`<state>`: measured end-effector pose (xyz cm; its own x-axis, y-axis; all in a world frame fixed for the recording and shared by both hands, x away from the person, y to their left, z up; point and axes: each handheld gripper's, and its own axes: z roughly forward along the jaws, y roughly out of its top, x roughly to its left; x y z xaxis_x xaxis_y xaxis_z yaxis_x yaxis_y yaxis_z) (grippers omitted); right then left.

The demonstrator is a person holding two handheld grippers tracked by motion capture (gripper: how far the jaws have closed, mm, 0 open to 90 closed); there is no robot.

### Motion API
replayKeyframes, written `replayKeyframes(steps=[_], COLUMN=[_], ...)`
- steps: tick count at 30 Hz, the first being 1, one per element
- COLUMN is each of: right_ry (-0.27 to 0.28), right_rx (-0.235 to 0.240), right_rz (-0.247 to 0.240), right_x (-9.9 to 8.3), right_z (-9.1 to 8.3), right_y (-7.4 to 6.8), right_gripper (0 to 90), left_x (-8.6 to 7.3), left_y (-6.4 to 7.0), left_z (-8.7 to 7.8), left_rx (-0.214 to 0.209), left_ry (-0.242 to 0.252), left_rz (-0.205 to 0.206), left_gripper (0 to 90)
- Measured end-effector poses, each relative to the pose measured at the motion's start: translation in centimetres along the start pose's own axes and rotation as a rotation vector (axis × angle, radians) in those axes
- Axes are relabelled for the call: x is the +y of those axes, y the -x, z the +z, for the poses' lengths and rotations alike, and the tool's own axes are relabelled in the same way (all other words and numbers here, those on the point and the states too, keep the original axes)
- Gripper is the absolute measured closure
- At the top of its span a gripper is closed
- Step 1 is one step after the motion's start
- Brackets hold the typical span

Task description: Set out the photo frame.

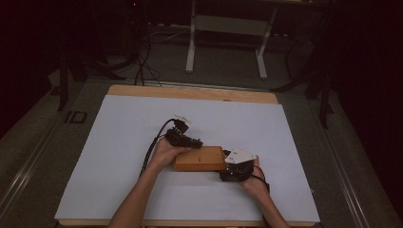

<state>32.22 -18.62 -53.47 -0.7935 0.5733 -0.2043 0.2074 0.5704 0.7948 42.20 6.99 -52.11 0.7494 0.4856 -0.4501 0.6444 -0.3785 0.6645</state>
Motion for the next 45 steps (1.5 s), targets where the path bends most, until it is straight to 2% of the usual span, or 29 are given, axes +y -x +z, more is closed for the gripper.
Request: replayKeyframes(steps=[2,6,11,19,26,28,30,31,39,43,45], right_ry=[0.002,0.026,0.043,0.05,0.046,0.065,0.066,0.06,0.076,0.077,0.076], right_rx=[0.0,0.003,0.013,0.033,0.048,0.096,0.114,0.111,0.105,0.106,0.108], right_rz=[-0.001,0.006,0.001,-0.026,-0.068,-0.08,-0.094,-0.104,-0.062,-0.061,-0.059], right_x=[0.1,0.2,0.5,0.6,0.7,0.8,1.0,1.0,0.8,0.8,0.8], right_z=[-0.2,-0.8,-1.6,-2.2,-2.5,-2.5,-2.4,-2.4,-2.3,-2.3,-2.3], right_y=[0.0,0.1,0.0,-0.3,-0.8,-1.0,-1.3,-1.4,-0.6,-0.6,-0.6], right_gripper=[33.3,36.0,39.1,40.8,40.8,45.1,46.7,46.9,50.3,50.3,50.3], left_x=[-0.1,-0.4,-0.6,-0.7,-0.7,-0.7,-0.7,-0.7,-0.7,-0.7,-0.9], left_y=[0.1,-0.1,-0.1,0.0,0.1,0.3,0.3,0.4,0.5,0.6,0.7], left_z=[-0.1,-0.4,-0.7,-0.6,-0.1,0.1,0.2,0.2,0.0,-0.5,-1.2], left_rx=[-0.005,-0.059,-0.094,-0.117,-0.132,-0.129,-0.125,-0.122,-0.112,-0.087,-0.051], left_ry=[0.001,0.004,-0.01,-0.024,-0.064,-0.076,-0.078,-0.078,-0.048,-0.012,0.02], left_rz=[-0.008,-0.009,-0.012,-0.013,-0.004,-0.001,0.006,0.009,0.009,0.019,0.023], left_gripper=[84.9,84.9,84.9,84.8,84.3,83.3,82.8,82.5,70.0,65.4,62.6])
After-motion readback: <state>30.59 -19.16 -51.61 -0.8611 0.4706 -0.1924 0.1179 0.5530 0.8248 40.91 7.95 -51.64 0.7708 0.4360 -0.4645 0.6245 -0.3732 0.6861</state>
